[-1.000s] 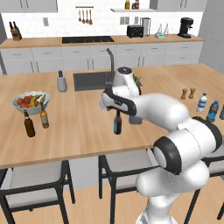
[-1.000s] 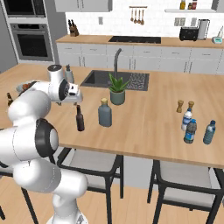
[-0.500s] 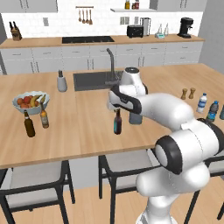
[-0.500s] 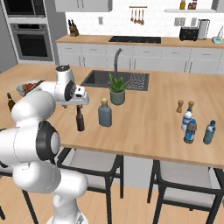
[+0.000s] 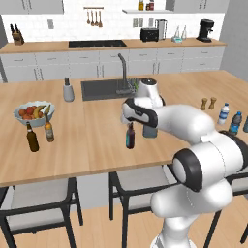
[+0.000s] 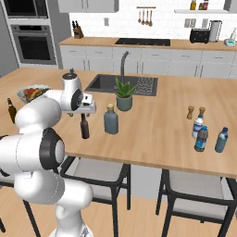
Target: Move the plastic bottles in the middle to the plastics group, and the glass bottles in the middle to the glass group.
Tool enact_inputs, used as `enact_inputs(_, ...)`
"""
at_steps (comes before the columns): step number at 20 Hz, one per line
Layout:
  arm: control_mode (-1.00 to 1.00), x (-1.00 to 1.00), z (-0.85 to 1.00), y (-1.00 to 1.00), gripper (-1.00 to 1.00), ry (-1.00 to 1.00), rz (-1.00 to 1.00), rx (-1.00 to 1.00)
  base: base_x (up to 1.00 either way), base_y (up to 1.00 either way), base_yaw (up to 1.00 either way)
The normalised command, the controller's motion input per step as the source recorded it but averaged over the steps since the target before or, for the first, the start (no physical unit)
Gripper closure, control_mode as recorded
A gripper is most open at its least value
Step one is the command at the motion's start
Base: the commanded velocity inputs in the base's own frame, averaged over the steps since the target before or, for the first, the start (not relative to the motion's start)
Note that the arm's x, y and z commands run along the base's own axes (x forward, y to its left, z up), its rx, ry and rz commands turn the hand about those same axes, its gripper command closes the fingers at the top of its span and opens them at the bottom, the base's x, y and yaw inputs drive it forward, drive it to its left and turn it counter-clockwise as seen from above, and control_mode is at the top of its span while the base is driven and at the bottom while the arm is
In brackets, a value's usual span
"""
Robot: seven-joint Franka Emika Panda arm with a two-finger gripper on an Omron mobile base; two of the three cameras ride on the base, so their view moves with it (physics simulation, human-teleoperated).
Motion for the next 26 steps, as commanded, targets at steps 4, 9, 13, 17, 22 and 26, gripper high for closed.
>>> enact_inputs(4,-1.0,0.18,-0.3,0.2,-1.0,-0.02,0.0,0.0,0.0,0.0,0.0)
enact_inputs(9,-1.0,0.17,-0.23,0.07,-1.0,-0.03,0.0,0.0,0.0,0.0,0.0)
enact_inputs(13,-1.0,0.36,-0.18,-0.11,-1.0,-0.01,0.0,0.0,0.0,0.0,0.0)
enact_inputs(17,-1.0,0.0,0.0,-0.14,-1.0,-0.01,0.0,0.0,0.0,0.0,0.0)
enact_inputs(22,-1.0,0.0,-0.1,0.0,-1.0,-0.03,0.0,0.0,0.0,0.0,0.0)
enact_inputs(26,-1.0,0.0,-0.36,0.03,-1.0,-0.04,0.0,0.0,0.0,0.0,0.0)
